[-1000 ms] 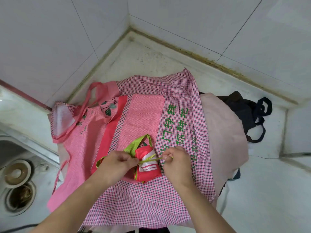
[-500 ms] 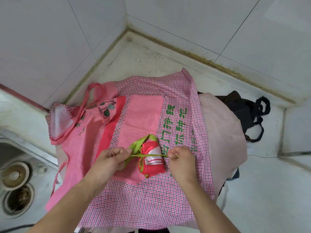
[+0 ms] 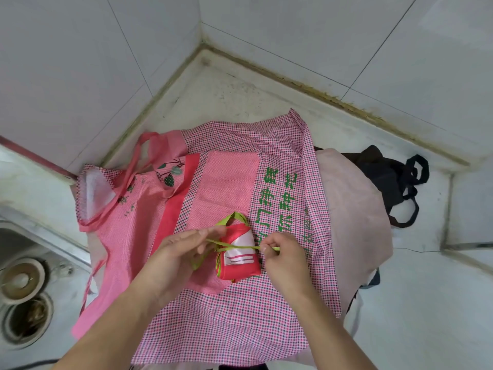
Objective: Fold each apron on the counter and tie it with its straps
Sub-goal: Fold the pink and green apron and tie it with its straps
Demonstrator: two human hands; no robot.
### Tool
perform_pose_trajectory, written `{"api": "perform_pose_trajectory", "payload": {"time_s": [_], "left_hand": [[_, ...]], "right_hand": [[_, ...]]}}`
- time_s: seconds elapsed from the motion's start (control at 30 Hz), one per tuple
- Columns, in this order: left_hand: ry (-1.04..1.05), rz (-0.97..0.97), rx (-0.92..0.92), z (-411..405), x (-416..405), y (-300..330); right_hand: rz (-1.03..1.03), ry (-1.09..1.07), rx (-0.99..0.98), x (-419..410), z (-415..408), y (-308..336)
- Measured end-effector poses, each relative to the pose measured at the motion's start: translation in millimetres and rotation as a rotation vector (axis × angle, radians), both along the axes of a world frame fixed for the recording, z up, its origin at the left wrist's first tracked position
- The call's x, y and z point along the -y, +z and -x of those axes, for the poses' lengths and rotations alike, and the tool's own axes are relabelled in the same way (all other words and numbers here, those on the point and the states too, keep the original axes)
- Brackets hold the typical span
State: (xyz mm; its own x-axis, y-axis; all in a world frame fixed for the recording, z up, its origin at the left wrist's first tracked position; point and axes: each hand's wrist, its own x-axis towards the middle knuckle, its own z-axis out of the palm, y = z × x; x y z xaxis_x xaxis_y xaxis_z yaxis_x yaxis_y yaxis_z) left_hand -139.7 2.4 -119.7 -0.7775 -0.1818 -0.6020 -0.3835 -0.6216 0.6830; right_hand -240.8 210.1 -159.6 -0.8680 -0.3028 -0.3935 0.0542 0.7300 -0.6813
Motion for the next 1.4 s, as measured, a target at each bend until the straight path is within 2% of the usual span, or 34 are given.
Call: {"api": "perform_pose_trajectory", "payload": {"time_s": [0.13, 0.23, 0.3, 0.37, 0.47, 0.6, 0.7, 0.87, 0.97, 1.03, 1.2, 1.4], "left_hand": [[-0.072, 0.003, -0.032, 7.0, -3.7, -3.5], [-0.143, 0.065, -0.042, 9.2, -4.4, -6.7], [-0.201, 0.206, -0.003, 12.2, -8.3, -5.6], [-0.295, 0.433, 0.046, 16.9, -13.7, -1.8], [-0.402, 0.715, 0.087, 20.9, -17.6, -7.9], [-0.509, 0.883, 0.085, 23.1, -18.2, -9.5], [-0.55, 1.002, 0.091, 27.8, -21.7, -4.0], [-0.603, 1.002, 0.072, 30.0, -22.2, 2.6], [-0.544, 1.002, 0.04, 28.5, -21.1, 6.6], [-0.465, 1.079, 0.025, 26.0, -21.7, 5.4], [-0.307, 1.27, 0.046, 23.3, -28.6, 2.0], [-0.175, 1.061, 0.059, 25.0, -40.2, 3.6]], "right_hand": [[0.043, -0.065, 0.044, 2.1, -4.0, -1.7], [0.203, -0.174, 0.185, 3.8, -2.8, 2.6], [0.367, -0.251, 0.305, 4.8, -2.6, 8.2], [0.482, -0.283, 0.373, 5.4, -3.0, 12.1], [0.516, -0.228, 0.354, 6.9, -4.6, 15.4], [0.51, -0.14, 0.287, 12.0, -6.1, 23.7], [0.43, 0.041, 0.207, 16.7, -6.2, 31.8], [0.188, 0.293, 0.057, 22.4, -1.8, 28.6], [0.131, 0.313, -0.049, 23.7, 0.8, 22.8], [0.148, 0.251, -0.067, 23.8, 1.4, 20.7], [0.249, 0.116, 0.142, 25.5, -3.5, 23.3], [0.29, 0.073, 0.247, 26.1, -1.4, 30.2]]}}
